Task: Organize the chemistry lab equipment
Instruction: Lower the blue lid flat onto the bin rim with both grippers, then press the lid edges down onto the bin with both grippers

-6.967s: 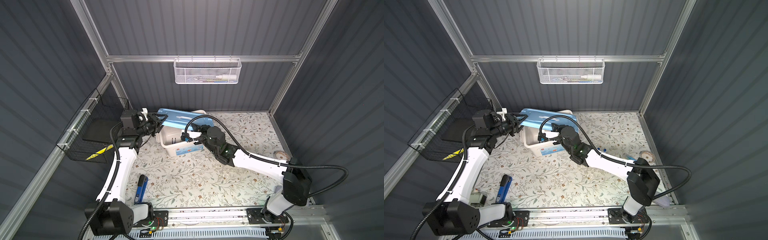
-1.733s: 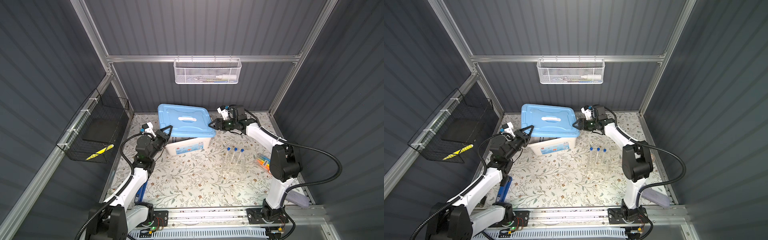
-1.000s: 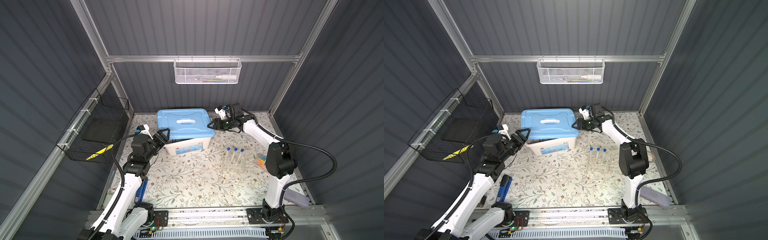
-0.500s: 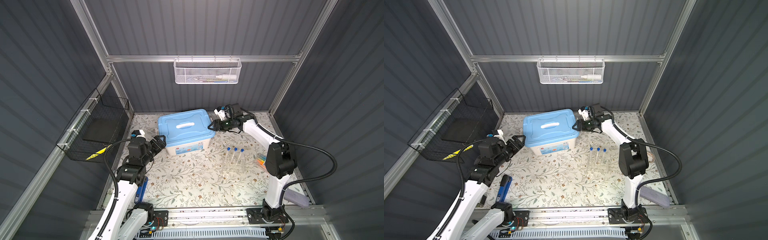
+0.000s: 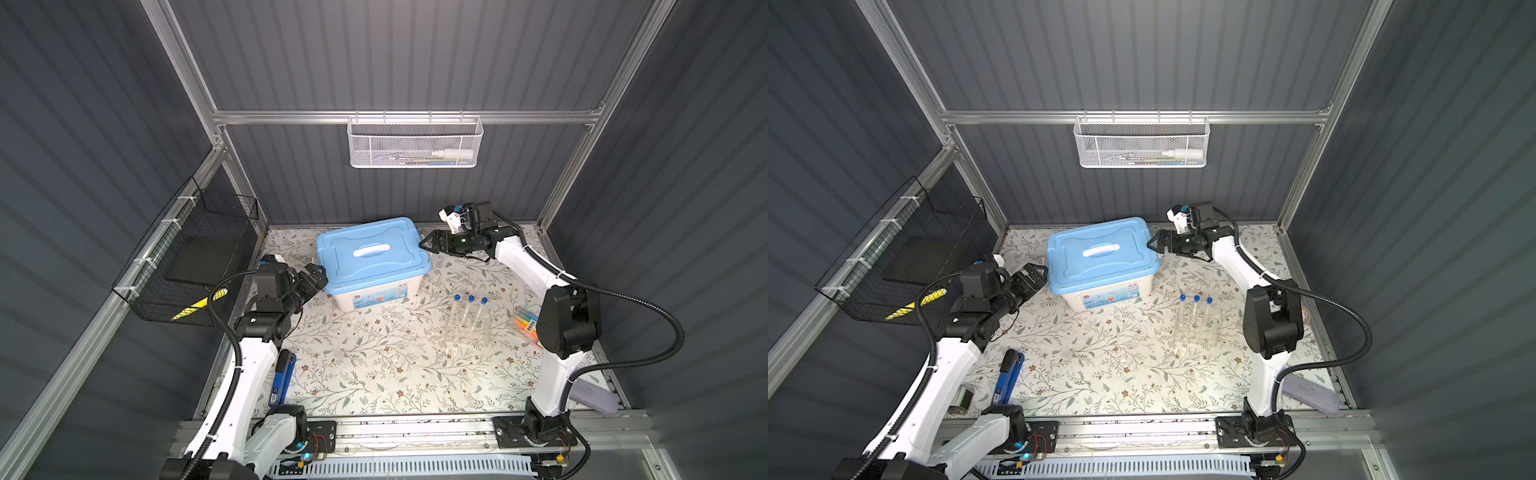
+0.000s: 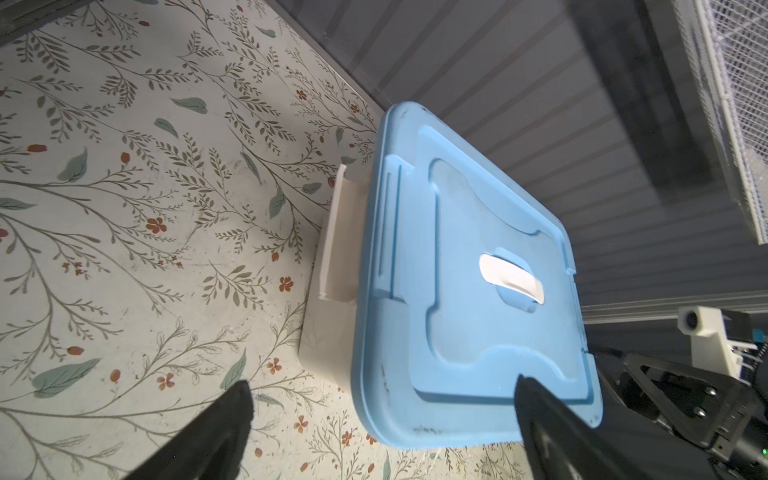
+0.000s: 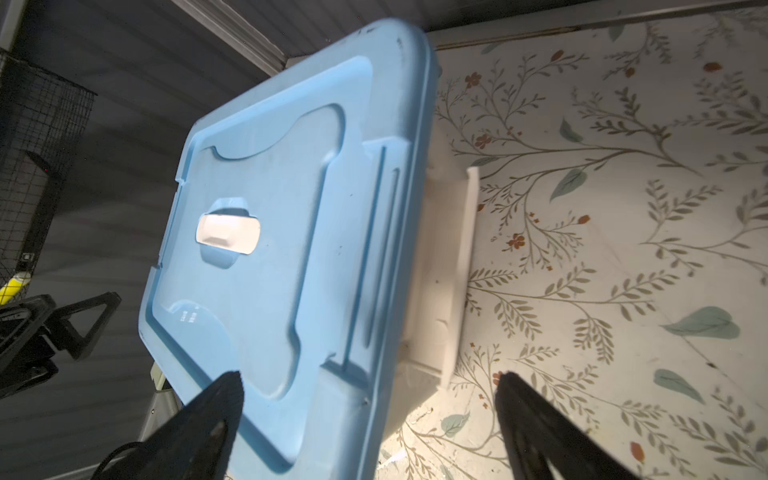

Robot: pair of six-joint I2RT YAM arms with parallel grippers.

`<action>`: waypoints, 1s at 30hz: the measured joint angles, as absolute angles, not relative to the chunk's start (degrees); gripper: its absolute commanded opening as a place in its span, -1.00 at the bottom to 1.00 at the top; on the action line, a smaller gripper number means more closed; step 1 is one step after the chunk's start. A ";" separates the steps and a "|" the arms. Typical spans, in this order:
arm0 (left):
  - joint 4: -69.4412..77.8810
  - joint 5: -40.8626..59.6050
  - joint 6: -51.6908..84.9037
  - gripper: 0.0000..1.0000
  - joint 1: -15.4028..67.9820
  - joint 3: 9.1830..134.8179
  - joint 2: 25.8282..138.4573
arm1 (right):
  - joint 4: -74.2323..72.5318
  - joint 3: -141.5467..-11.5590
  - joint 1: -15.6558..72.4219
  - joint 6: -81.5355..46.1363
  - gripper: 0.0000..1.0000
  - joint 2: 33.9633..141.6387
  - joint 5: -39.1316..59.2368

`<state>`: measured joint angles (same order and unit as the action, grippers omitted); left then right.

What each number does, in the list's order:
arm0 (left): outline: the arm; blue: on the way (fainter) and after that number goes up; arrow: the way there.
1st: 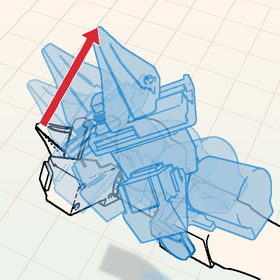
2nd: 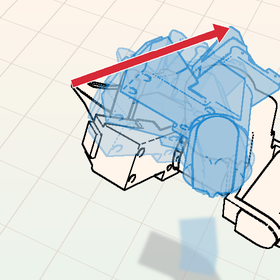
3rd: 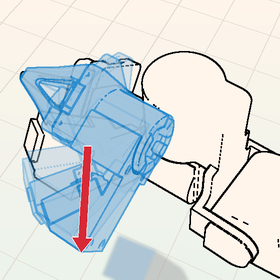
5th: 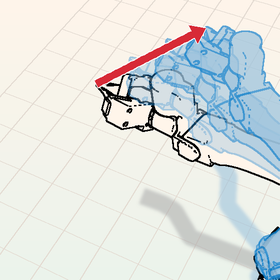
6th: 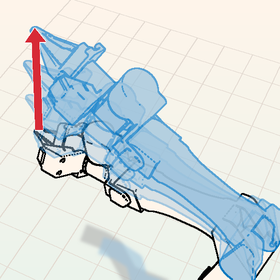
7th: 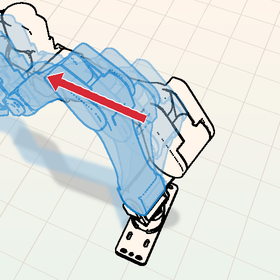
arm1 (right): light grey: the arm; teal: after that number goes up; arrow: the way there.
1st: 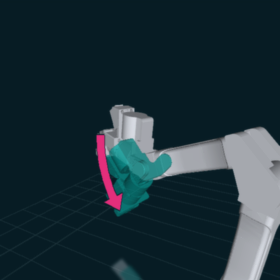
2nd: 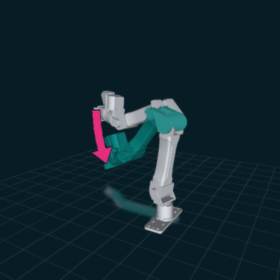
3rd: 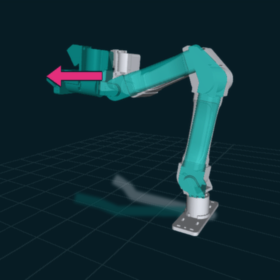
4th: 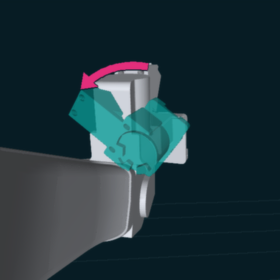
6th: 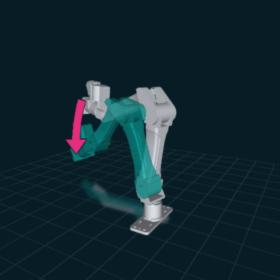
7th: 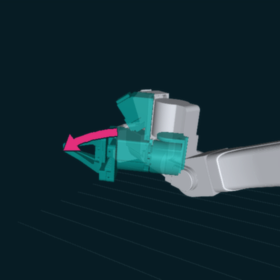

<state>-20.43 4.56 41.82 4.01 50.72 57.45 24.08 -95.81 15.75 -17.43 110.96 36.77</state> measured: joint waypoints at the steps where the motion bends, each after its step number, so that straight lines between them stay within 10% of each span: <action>1: -20.05 4.97 41.65 0.99 3.53 50.72 58.30 | 23.70 -95.81 15.18 -17.85 0.97 111.07 37.34; 30: -7.25 14.72 37.87 0.83 2.81 56.29 79.85 | 8.16 -95.29 13.43 -31.05 0.70 118.87 52.60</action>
